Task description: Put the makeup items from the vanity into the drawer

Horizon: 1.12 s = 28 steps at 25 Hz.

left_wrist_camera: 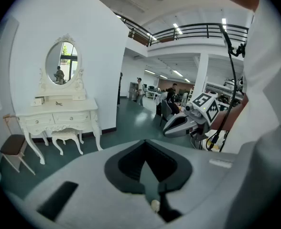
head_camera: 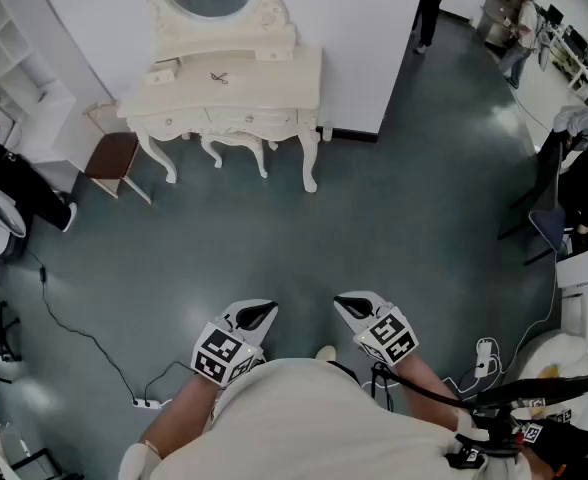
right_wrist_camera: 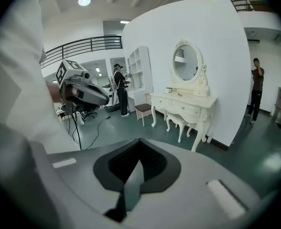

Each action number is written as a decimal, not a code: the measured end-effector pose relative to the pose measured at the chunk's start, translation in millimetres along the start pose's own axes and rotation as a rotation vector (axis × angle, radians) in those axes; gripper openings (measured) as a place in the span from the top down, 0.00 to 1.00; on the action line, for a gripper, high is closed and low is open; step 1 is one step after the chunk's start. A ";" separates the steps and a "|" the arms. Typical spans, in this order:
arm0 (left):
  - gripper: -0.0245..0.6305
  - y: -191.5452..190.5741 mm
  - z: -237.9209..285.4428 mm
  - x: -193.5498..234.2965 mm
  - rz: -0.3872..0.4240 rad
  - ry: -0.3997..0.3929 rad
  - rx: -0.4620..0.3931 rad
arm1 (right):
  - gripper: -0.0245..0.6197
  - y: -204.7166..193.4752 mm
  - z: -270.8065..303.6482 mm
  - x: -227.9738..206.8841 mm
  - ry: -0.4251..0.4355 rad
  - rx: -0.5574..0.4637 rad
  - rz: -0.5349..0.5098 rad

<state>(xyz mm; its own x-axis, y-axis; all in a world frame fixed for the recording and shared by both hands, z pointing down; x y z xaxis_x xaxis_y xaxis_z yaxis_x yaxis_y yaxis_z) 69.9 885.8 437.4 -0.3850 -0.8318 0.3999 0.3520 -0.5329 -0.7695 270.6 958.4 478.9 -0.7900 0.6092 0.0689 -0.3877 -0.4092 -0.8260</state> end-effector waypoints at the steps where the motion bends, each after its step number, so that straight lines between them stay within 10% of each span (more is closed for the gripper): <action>1: 0.96 7.1 -13.8 16.0 0.002 -0.005 -0.014 | 0.96 16.3 14.5 3.9 -0.006 -0.002 0.000; 15: 0.96 12.6 -181.9 207.3 -0.056 0.011 -0.109 | 0.96 173.6 206.2 71.9 0.039 0.028 -0.060; 28: 0.96 33.0 -181.1 330.7 -0.125 0.064 -0.153 | 0.89 211.3 316.5 23.4 0.064 0.017 -0.046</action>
<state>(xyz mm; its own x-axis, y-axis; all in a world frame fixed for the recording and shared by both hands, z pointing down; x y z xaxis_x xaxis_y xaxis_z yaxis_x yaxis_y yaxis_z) -200.4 621.4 454.0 -0.4732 -0.7462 0.4684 0.1664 -0.5978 -0.7842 19.8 671.2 483.1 -0.7394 0.6696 0.0699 -0.4309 -0.3909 -0.8133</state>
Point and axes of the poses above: the fingertips, and each gripper's own axes: z forward along the fingers, x to its left, y out of its top, the point moved 7 cm from there along -z, backward along the fingers, and after that the axes turned 13 degrees about -z, right-handed, at the moved point
